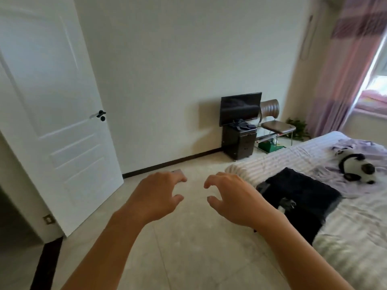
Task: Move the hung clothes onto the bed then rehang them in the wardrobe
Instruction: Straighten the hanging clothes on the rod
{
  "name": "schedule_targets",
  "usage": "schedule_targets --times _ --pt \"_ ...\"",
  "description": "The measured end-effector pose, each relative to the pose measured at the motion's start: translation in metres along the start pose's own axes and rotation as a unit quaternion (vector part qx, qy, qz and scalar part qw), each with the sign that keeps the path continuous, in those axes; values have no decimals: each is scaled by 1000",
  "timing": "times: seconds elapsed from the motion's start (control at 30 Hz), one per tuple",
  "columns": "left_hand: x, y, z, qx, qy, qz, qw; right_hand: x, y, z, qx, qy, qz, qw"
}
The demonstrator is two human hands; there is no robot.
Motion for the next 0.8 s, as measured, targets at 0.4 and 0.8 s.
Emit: schedule_targets --times 0.4,0.8 --pt "-134 73 -161 52 190 51 979 -169 -44 9 -74 163 12 984" --pt "-212 119 -341 96 327 87 936 -296 -81 -41 -154 303 16 940"
Point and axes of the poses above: each hand's wrist, its own z-axis away from the middle knuckle, its own y-axis out of the palm, x = y × z, the point moved 3 cm from there along -z, towards the middle knuckle, and after that the axes turned 3 degrees about -z, right-handed, at the moved point
